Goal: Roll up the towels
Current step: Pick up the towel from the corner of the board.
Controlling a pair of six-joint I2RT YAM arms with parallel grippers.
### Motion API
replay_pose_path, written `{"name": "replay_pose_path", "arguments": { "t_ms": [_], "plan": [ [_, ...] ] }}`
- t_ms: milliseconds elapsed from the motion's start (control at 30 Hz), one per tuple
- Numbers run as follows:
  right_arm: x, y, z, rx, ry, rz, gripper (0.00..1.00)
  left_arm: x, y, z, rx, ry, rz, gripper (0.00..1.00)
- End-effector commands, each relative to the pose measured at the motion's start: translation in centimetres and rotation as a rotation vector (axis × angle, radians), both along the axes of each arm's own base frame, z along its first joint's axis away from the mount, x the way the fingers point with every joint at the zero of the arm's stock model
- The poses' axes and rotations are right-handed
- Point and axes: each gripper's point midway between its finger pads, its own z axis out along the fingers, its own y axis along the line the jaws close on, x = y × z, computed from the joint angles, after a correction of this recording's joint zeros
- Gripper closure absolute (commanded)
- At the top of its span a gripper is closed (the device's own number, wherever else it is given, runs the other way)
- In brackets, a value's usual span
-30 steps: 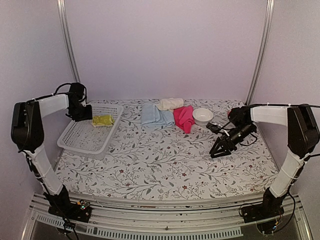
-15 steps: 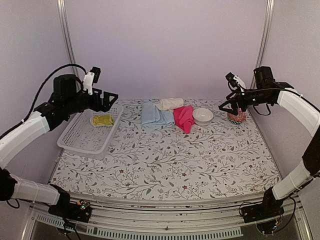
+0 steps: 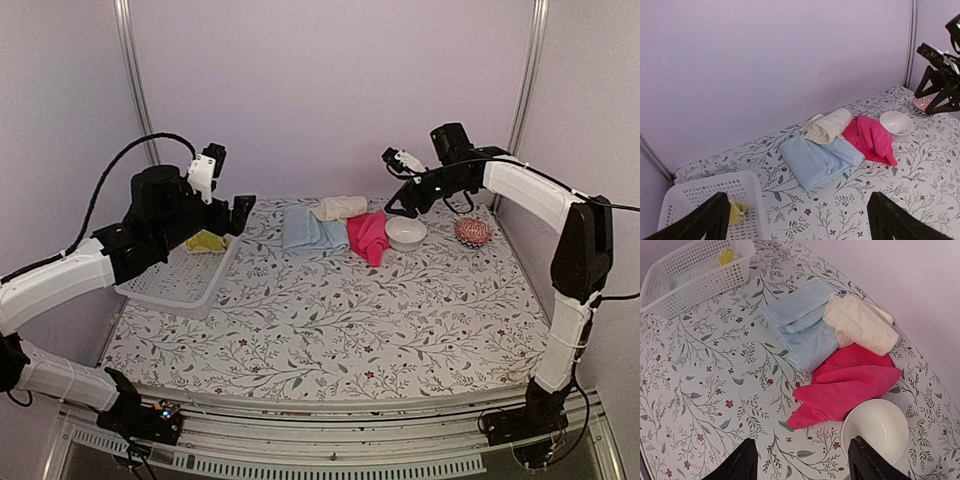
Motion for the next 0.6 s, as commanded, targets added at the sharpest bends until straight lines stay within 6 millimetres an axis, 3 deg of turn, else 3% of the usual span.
{"name": "replay_pose_path", "arguments": {
  "t_ms": [0, 167, 267, 333, 433, 500, 567],
  "plan": [
    [1.6, 1.1, -4.9, -0.181, -0.004, -0.043, 0.4, 0.0, 0.4, -2.4, -0.046, 0.032, 0.02, 0.03],
    [3.4, 2.2, -8.2, -0.253, -0.016, -0.053, 0.45, 0.0, -0.7, -6.8, 0.017, 0.194, -0.014, 0.18],
    [4.8, 3.1, -9.2, -0.252, -0.013, -0.063, 0.49, 0.1, -3.0, -9.2, 0.15, 0.272, -0.143, 0.4],
    [5.0, 3.8, -10.2, -0.266, -0.005, -0.058, 0.5, 0.3, -3.9, -10.2, 0.167, 0.32, -0.176, 0.47],
    [4.6, 4.9, -11.7, -0.312, -0.005, -0.028, 0.51, 0.3, -4.1, -10.8, 0.151, 0.336, -0.178, 0.48],
    [3.9, 5.5, -12.5, -0.347, -0.009, -0.003, 0.49, 0.6, -3.8, -10.9, 0.145, 0.335, -0.148, 0.39],
    [3.6, 5.9, -13.3, -0.389, -0.02, 0.012, 0.46, 1.1, -3.4, -10.9, 0.147, 0.348, -0.111, 0.37]
  ]
}}
